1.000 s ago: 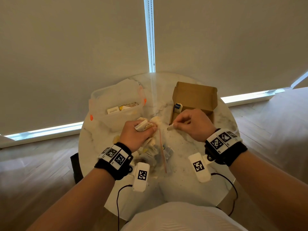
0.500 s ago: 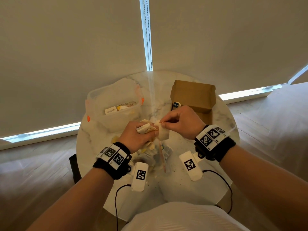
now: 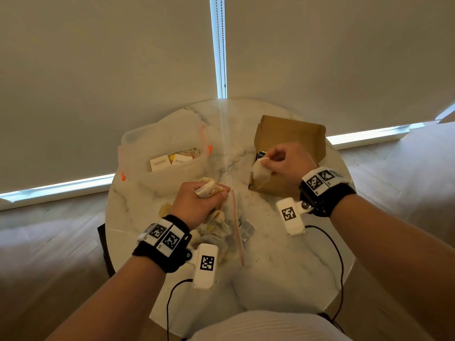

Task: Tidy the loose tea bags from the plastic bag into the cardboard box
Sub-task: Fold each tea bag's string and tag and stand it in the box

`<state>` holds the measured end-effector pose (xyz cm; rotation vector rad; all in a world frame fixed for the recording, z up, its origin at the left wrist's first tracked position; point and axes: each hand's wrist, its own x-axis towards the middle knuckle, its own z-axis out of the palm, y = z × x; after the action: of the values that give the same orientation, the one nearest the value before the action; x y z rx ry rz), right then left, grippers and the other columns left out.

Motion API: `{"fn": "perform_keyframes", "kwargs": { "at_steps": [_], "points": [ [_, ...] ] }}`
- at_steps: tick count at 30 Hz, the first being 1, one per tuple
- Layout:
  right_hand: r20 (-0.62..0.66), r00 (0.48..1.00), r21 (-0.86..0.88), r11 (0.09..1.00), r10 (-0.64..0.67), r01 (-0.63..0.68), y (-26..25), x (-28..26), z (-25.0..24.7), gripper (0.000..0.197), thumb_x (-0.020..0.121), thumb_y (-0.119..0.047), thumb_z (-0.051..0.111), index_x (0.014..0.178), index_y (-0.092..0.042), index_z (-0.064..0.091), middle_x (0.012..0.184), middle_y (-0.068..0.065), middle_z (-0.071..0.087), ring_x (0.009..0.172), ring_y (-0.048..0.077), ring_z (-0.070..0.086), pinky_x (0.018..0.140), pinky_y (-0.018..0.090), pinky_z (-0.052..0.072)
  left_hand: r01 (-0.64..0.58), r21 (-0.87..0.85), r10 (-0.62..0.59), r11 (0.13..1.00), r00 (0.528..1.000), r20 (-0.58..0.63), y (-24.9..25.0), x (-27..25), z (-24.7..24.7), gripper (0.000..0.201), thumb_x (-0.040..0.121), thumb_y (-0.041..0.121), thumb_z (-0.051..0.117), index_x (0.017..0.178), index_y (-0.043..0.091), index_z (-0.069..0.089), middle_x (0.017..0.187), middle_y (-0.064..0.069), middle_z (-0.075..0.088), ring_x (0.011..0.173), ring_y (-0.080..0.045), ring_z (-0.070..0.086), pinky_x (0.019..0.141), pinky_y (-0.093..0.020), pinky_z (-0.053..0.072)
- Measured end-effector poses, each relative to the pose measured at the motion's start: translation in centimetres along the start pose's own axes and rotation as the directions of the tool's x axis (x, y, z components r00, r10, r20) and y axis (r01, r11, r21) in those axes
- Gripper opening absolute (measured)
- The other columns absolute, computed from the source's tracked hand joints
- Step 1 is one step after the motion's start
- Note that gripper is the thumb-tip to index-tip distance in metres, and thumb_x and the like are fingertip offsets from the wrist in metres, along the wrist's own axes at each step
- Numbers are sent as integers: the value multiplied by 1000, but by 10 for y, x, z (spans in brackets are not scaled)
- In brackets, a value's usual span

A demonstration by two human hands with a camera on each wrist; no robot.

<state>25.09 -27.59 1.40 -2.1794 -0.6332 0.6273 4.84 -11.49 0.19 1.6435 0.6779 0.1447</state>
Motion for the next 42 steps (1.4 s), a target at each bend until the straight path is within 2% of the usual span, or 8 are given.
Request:
{"fn": "perform_keyframes", "kwargs": {
  "at_steps": [5, 12, 17, 24, 27, 33, 36, 42],
  "points": [
    [-138, 988, -224, 969, 72, -102, 26, 51, 0, 12, 89, -29, 70, 84, -26, 60, 85, -7, 64, 82, 12, 63, 73, 27, 52, 36, 9, -36, 999, 999, -26, -4, 15, -2, 7, 85, 9, 76, 87, 13, 80, 83, 3, 77, 75, -8, 69, 71, -27, 53],
    [79, 979, -396, 907, 188, -142, 50, 84, 33, 10, 93, -30, 63, 97, -20, 63, 102, 4, 66, 95, 21, 61, 81, 31, 49, 57, 45, -57, 997, 998, -4, -3, 30, 1, 8, 85, 8, 75, 90, 12, 80, 86, 5, 77, 80, -5, 70, 71, -20, 53],
    [74, 975, -485, 862, 208, -147, 54, 102, 47, 16, 92, -29, 64, 100, -17, 72, 104, 4, 69, 89, 19, 59, 76, 26, 43, 70, 51, -70, 996, 998, 4, -3, 34, 3, 7, 85, 8, 75, 88, 13, 80, 85, 4, 77, 80, -7, 70, 70, -21, 53],
    [1, 972, -504, 840, 234, -202, 67, 110, 48, 21, 97, -31, 58, 106, -15, 69, 105, 8, 67, 96, 22, 61, 74, 26, 45, 97, 70, -99, 993, 995, 28, -6, 39, 6, 10, 86, 9, 75, 90, 17, 81, 85, 1, 77, 76, -9, 70, 67, -22, 53],
    [-5, 974, -477, 856, 226, -201, 71, 112, 50, 19, 96, -28, 60, 108, -15, 66, 107, 8, 67, 100, 23, 62, 80, 29, 47, 110, 86, -112, 990, 993, 27, -7, 41, 6, 9, 86, 12, 75, 89, 18, 81, 85, -1, 77, 81, -20, 72, 70, -33, 57],
    [-125, 958, -283, 916, 258, -283, 81, 109, 48, 20, 88, -27, 68, 94, -18, 52, 87, 0, 60, 82, 18, 58, 67, 27, 40, 127, 85, -128, 988, 992, 12, -9, 44, 8, 9, 85, 14, 76, 90, 19, 81, 85, -3, 77, 83, -25, 72, 78, -43, 57],
    [-45, 967, -452, 858, 251, -244, 85, 103, 50, 23, 94, -37, 55, 97, -16, 65, 79, 1, 59, 78, 20, 59, 64, 29, 44, 133, 80, -134, 988, 991, 8, -9, 45, 9, 8, 85, 15, 76, 89, 19, 81, 83, -4, 77, 78, -20, 71, 74, -39, 57],
    [130, 975, -481, 871, 180, -97, 84, 94, 53, 19, 94, -26, 57, 106, -26, 72, 110, 4, 67, 98, 25, 62, 78, 29, 50, 127, 74, -128, 989, 992, 9, -8, 44, 9, 6, 86, 15, 76, 89, 17, 81, 81, -4, 76, 70, -11, 66, 68, -31, 54]
  ]
}}
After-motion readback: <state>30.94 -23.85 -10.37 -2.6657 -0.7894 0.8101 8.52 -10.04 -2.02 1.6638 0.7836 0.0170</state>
